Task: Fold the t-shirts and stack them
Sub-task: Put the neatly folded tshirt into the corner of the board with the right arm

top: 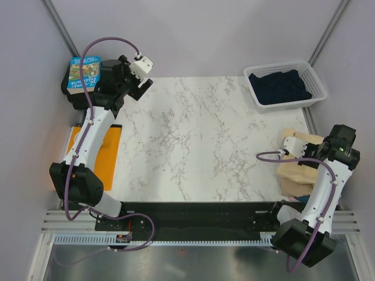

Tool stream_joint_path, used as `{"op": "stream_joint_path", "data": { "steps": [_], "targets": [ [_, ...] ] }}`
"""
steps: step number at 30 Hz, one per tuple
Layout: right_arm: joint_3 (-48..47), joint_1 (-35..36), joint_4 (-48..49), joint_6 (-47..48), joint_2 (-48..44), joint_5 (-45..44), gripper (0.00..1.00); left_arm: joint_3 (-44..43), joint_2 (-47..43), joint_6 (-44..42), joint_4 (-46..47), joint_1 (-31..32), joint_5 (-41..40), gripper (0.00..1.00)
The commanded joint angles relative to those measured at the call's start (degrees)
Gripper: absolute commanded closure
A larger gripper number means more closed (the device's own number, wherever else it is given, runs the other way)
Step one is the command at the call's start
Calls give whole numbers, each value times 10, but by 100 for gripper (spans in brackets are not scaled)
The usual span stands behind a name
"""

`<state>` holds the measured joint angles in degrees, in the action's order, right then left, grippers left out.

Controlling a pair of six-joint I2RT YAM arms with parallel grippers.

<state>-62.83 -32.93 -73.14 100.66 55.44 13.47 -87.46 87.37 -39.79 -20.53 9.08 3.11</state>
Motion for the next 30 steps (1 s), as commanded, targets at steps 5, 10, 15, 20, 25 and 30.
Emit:
{"op": "stream_joint_path", "data": {
  "steps": [5, 10, 15, 20, 25, 30],
  "targets": [
    [83, -11, 141, -44, 7, -43, 100, -27, 5, -14, 10, 1, -3, 2],
    [61, -13, 48, 13, 40, -66, 100, -25, 5, -20, 11, 1, -10, 2],
    [3, -14, -75, 21, 119, -128, 100, -25, 7, -22, 10, 1, -13, 2],
    [36, -14, -60, 21, 151, -131, 100, -35, 19, -16, 11, 1, -10, 2],
    [82, -14, -28, 18, 173, -123, 100, -47, 27, -17, 10, 1, -9, 2],
    [147, -14, 13, 23, 186, -157, 100, -46, 29, -23, 11, 1, -12, 2]
  ]
}}
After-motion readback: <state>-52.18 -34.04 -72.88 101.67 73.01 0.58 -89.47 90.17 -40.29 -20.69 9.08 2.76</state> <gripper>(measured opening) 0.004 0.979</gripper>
